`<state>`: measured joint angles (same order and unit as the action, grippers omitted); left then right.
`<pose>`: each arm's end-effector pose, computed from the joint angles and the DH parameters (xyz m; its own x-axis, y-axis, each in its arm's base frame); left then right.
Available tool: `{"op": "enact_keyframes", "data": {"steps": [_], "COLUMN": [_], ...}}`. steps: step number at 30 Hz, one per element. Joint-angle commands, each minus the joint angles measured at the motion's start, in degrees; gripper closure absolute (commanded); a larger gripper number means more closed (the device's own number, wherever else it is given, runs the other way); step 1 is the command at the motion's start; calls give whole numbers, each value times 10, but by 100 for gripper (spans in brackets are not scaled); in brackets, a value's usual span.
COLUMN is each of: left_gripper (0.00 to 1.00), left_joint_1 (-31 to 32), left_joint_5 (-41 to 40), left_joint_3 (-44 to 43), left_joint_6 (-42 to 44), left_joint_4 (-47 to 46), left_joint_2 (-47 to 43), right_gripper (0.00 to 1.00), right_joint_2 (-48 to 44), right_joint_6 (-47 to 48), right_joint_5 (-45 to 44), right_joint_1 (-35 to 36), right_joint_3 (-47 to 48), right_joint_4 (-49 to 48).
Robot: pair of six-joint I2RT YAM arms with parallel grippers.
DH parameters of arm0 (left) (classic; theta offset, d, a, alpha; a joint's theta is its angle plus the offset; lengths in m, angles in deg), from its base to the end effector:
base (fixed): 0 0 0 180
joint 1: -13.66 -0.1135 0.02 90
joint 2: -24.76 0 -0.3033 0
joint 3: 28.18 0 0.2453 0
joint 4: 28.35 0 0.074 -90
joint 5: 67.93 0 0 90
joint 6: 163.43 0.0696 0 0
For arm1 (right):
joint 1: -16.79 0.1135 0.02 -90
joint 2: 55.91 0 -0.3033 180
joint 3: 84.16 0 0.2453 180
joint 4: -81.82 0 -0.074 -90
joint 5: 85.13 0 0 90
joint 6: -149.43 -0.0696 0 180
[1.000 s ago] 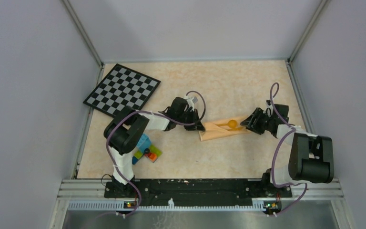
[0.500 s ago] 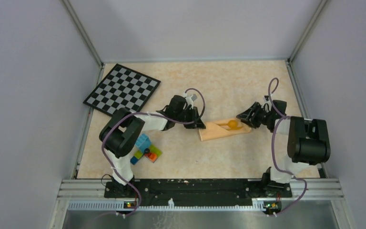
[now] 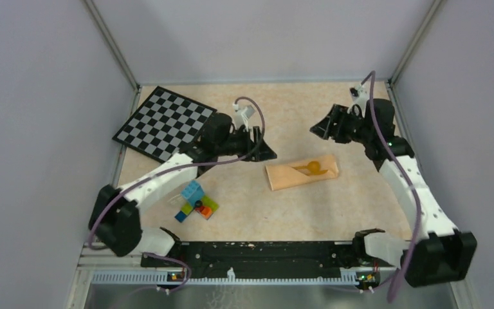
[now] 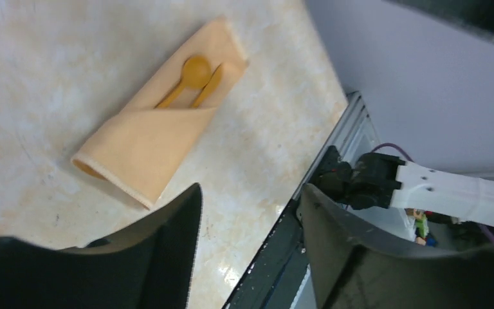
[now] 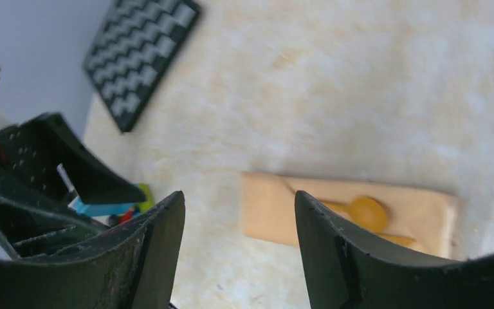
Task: Fold the napkin into a case and place the utensils inside
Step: Reset both arms
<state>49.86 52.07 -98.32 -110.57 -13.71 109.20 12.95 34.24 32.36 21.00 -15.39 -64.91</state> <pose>0.2585 -0.2323 0.2898 -0.8333 -0.0381 -0.5515 0.4534 0.5236 -0.7212 0.2662 0.0518 0.3214 -0.6876 0.3280 -0.6478 -0.1734 0.7921 0.5852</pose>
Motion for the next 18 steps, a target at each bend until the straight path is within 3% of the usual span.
{"op": "enact_keyframes", "data": {"steps": [1,4,10,14,18], "left_gripper": [32,20,3,1,1], "left_joint_1": [1,2,2,1,1], "left_joint_5": [-27,-70,-146,-198,-223], "left_joint_3": [-88,-144,-297,-352,-391], "left_joint_6": [47,79,152,184,202], "left_joint_4": [97,139,235,239,254], "left_joint_2": [-164,-255,-364,-409,-423], "right_gripper": [37,32,26,25,23], "right_joint_2": [-132,-201,-256,-261,-274], "right_joint_6": [30,20,19,30,31], "right_joint_5": [-63,-35,-96,-171,-208], "right_joint_1": [97,106,106,106,106], "right_joint_3": [118,199,428,545,587], "right_joint_4": [209,256,352,396,401]}}
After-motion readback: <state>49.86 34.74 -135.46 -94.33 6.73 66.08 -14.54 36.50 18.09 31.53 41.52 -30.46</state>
